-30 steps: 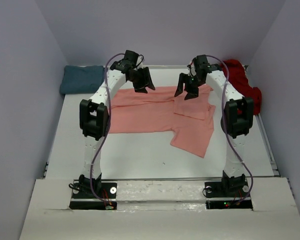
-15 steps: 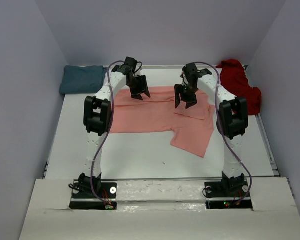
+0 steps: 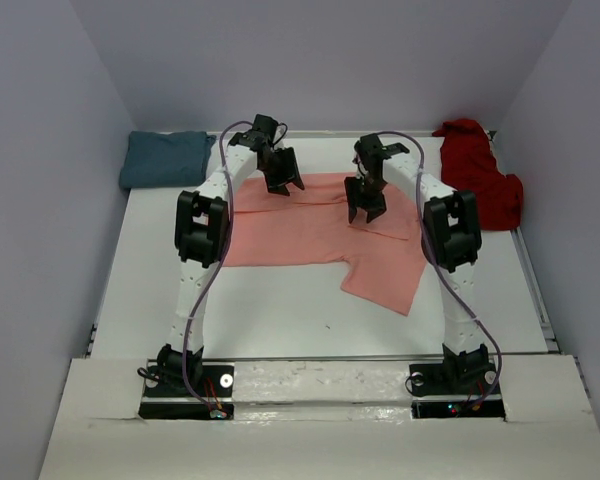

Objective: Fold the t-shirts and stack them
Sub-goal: Fold the tshirt

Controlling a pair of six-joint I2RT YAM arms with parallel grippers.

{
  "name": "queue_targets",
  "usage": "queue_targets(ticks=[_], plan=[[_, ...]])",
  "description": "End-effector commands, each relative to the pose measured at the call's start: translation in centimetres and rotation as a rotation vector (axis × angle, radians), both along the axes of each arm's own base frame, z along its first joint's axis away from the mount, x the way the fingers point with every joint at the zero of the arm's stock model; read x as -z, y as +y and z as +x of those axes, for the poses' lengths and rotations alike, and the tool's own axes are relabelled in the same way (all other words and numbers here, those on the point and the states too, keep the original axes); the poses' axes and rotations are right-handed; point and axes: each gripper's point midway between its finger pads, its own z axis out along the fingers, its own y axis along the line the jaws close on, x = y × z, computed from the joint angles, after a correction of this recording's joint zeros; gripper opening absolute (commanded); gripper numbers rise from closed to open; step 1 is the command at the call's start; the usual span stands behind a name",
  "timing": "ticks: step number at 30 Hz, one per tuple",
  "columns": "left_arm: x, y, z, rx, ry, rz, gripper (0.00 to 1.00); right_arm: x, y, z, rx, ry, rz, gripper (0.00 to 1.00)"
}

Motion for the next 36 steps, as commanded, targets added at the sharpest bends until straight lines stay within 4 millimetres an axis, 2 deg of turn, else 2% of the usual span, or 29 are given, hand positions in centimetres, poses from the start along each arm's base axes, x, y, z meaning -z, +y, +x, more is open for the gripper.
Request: queue_targets(ticks=[1,5,9,14,17,18,21,24,25,33,35,36], plan=[[-3.9,-1.1,2.2,-0.005,-0.104,-0.085,0.59,-1.4,1.2,1.7,-0.022,-0.071,-0.004,0.58],[-4.4,-1.0,2.5,0.0,-0.122,-0.091,0.6,-1.0,1.7,1.6,-0.028,-0.06,-0.002,0.58],[-4.1,-0.5,2.6,-0.007,-0.115,-0.087,0.6,-0.9,2.7,1.2,-0.044,-0.054,0.001,0.57],[-3.2,0.3,2.8,-0.023,-0.095,-0.074,0.6,-0.6,2.9,0.8,-0.048,-0.039,-0.009,0.55],[-2.5,1.5,3.1,-0.048,-0.08,-0.061,0.6,0.0,3.5,0.1,-0.066,-0.028,-0.021,0.46],[-2.2,1.7,3.2,-0.055,-0.074,-0.059,0.6,0.2,3.4,-0.1,-0.064,-0.022,-0.024,0.39],[-1.5,3.3,3.5,-0.084,-0.056,-0.046,0.59,0.5,3.4,-0.2,-0.064,-0.014,-0.029,0.26],[-1.1,4.6,3.9,-0.102,-0.054,-0.038,0.59,0.4,3.4,-0.1,-0.064,-0.019,-0.029,0.2],[-1.1,5.0,4.0,-0.105,-0.056,-0.036,0.59,0.5,3.3,-0.1,-0.064,-0.015,-0.031,0.15],[-0.8,7.0,4.5,-0.127,-0.053,-0.031,0.59,0.3,3.1,-0.2,-0.063,-0.015,-0.042,0.12],[-0.7,7.2,4.5,-0.13,-0.051,-0.028,0.59,0.4,3.1,-0.1,-0.063,-0.017,-0.047,0.07],[-0.6,7.3,4.5,-0.131,-0.049,-0.029,0.59,0.4,3.0,0.0,-0.062,-0.02,-0.05,0.0]])
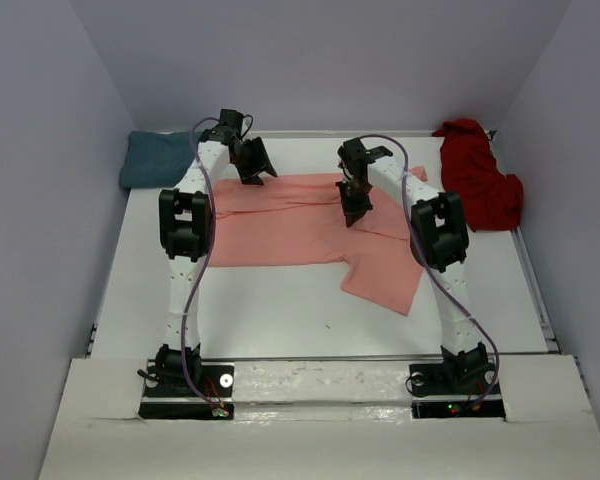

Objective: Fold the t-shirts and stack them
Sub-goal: Fold the tshirt

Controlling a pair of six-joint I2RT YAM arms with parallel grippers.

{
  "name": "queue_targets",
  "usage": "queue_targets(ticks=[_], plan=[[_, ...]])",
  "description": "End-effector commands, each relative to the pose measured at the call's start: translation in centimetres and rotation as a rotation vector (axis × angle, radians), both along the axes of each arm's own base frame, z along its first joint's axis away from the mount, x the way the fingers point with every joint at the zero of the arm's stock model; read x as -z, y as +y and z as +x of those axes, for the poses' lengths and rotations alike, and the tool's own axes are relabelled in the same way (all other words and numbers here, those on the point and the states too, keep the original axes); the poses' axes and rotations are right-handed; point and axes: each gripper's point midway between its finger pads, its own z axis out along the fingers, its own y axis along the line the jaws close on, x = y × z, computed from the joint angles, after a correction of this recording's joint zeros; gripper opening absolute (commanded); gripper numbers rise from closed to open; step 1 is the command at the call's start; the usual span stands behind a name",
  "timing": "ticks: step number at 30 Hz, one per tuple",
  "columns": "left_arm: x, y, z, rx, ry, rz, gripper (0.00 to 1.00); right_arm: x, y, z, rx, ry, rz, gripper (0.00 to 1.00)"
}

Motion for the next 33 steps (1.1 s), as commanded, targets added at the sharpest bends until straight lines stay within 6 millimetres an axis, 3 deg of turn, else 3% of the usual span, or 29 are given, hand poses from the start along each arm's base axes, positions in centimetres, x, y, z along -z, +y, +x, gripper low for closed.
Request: queue_targets(ticks=[1,9,13,18,21,30,33], plan=[[-0.7,-0.2,-0.5,0.027,-0.01,0.0,0.59,-0.8,0.0,0.2,-0.007,-0.021,-0.021,0.0],[-0.5,0.3,-0.5,0.022,-0.004,0.005,0.59,-2.2,-0.1,0.3,-0.009,-0.038,-0.023,0.0],[-0.6,0.2,-0.5,0.024,-0.007,0.002,0.59,-2.7,-0.4,0.1,-0.007,-0.04,-0.033,0.27],[-0.6,0.1,-0.5,0.026,-0.006,-0.002,0.59,-2.5,-0.8,0.0,-0.006,-0.038,-0.053,0.44],[-0.6,0.1,-0.5,0.026,-0.005,-0.002,0.59,-2.1,-0.5,-0.2,-0.014,-0.033,-0.061,0.49],[-0.6,0.1,-0.6,0.031,-0.005,-0.002,0.59,-2.1,-0.3,0.6,-0.012,-0.046,-0.066,0.51],[-0.5,0.1,-0.6,0.032,-0.004,-0.006,0.59,-1.6,-0.4,0.8,-0.009,-0.039,-0.075,0.4]])
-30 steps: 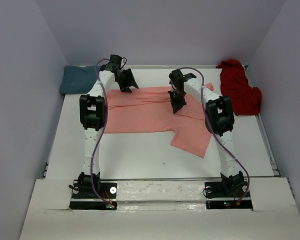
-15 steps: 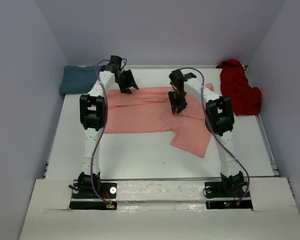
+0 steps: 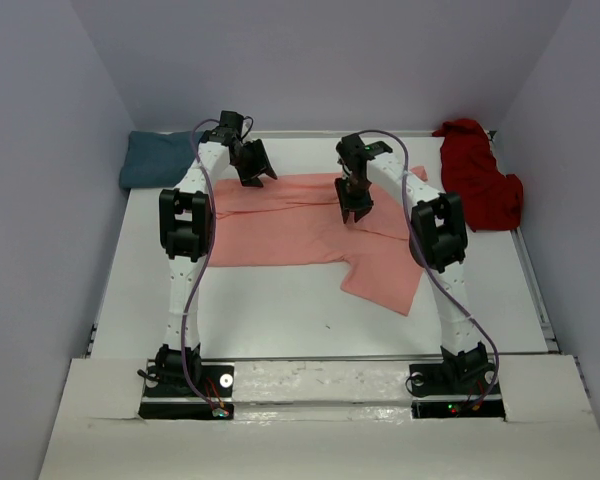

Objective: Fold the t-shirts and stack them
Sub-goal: Fold the tshirt

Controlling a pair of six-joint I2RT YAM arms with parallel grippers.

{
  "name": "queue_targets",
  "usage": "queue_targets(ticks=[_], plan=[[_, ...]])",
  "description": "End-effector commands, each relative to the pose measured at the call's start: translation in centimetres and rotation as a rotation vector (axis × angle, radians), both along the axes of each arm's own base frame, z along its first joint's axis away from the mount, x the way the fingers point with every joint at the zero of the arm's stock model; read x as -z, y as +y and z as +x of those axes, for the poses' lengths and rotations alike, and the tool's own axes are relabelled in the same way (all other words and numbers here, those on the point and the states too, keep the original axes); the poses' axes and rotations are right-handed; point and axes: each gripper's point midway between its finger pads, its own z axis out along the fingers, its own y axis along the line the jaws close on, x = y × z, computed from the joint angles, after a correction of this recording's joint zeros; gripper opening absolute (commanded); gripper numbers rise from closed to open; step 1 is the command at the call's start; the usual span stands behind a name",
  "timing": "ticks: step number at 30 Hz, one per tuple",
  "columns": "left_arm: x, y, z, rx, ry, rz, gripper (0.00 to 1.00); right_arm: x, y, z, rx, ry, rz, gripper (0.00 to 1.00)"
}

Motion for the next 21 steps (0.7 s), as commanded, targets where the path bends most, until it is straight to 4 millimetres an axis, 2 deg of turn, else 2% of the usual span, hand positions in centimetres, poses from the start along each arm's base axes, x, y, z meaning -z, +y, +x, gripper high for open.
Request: queue_targets(ticks=[1,12,18,20,21], plan=[[-1.1,0.0,-0.3,0.021,-0.013,-0.013,0.59,-0.1,0.6,0.3,-0.014,-0.016,-0.019,0.39],[-1.0,0.2,-0.3,0.023,-0.01,-0.01,0.59,1.0,0.5,0.6,-0.014,-0.006,-0.034,0.42],[-0.9,0.2,-0.3,0.023,-0.008,-0.012,0.59,0.9,-0.1,0.8,-0.007,-0.02,-0.064,0.1],[-0.9,0.2,-0.3,0.024,-0.008,-0.015,0.59,0.8,-0.1,0.8,-0.005,-0.021,-0.063,0.06],[-0.8,0.2,-0.4,0.023,-0.006,-0.015,0.59,0.7,-0.1,0.8,-0.004,-0.022,-0.066,0.01]])
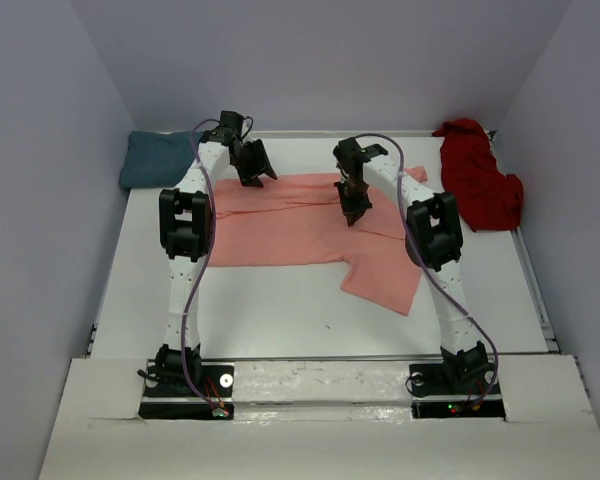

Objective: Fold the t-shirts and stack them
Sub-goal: Fold the tshirt

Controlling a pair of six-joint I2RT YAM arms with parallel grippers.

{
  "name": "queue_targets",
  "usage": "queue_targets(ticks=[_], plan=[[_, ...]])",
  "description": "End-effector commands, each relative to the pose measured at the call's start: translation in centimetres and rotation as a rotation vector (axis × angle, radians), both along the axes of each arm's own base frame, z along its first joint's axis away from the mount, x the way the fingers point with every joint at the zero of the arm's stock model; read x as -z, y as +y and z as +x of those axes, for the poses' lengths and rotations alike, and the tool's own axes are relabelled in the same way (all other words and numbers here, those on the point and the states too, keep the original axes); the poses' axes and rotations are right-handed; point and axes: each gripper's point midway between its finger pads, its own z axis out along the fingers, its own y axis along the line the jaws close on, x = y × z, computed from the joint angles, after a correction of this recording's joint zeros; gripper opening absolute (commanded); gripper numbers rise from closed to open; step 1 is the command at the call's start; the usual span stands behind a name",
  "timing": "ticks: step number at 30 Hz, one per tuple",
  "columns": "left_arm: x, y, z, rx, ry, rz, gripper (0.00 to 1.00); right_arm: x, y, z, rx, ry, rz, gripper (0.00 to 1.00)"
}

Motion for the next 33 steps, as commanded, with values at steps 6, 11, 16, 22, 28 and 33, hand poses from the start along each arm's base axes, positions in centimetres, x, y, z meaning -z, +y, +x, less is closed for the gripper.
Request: queue_targets(ticks=[6,11,16,22,28,33], plan=[[-0.8,0.1,-0.2,0.016,-0.005,-0.019,0.59,-1.6,0.0,0.3,-0.006,-0.037,-0.018,0.01],[-0.9,0.1,-0.1,0.015,-0.009,-0.022,0.59,-2.5,-0.5,-0.9,-0.004,-0.021,-0.024,0.01],[-0.9,-0.1,0.1,0.015,-0.009,-0.033,0.6,-2.7,-1.0,-2.0,-0.003,-0.002,-0.03,0.02],[-1.2,-0.1,0.1,0.018,-0.012,-0.032,0.6,-2.4,-0.6,-2.4,-0.013,0.013,-0.031,0.02],[-0.6,0.0,-0.1,0.02,0.0,-0.021,0.6,-2.6,-0.2,-2.6,-0.021,0.014,-0.031,0.02],[0.1,0.0,-0.2,0.017,0.017,-0.022,0.6,-2.5,-0.2,-2.6,-0.025,0.016,-0.03,0.02]])
